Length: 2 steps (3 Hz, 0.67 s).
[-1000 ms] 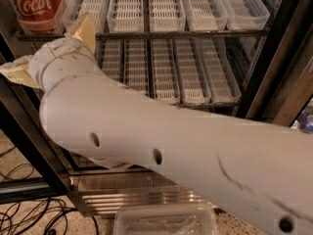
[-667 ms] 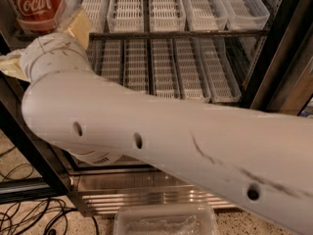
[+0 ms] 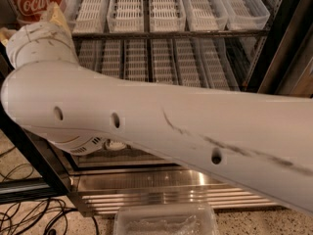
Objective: Pick coke can from top shelf of fridge
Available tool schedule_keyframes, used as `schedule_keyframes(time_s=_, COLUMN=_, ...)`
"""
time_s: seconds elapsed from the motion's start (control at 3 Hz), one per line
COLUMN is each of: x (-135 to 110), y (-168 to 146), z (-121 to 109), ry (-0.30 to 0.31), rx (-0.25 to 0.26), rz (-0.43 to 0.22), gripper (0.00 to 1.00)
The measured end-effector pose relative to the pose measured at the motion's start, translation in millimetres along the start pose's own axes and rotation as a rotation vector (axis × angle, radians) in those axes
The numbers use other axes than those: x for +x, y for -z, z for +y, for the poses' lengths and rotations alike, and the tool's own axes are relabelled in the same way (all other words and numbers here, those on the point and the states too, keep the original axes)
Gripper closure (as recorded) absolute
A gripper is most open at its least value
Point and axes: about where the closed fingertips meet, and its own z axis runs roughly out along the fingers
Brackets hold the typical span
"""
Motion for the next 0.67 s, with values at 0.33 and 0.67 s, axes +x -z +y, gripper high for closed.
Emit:
schedule_keyframes(time_s=0.33, x=-0.1, y=-0.1, z=0.1, ry=0.0, rx=0.0, rz=0.0, gripper=0.29)
schedule_keyframes(time_s=0.67, x=-6.8, y=-3.4, z=5.4, ry=-0.01, rx=-0.009, rz=-0.019, gripper=0.24)
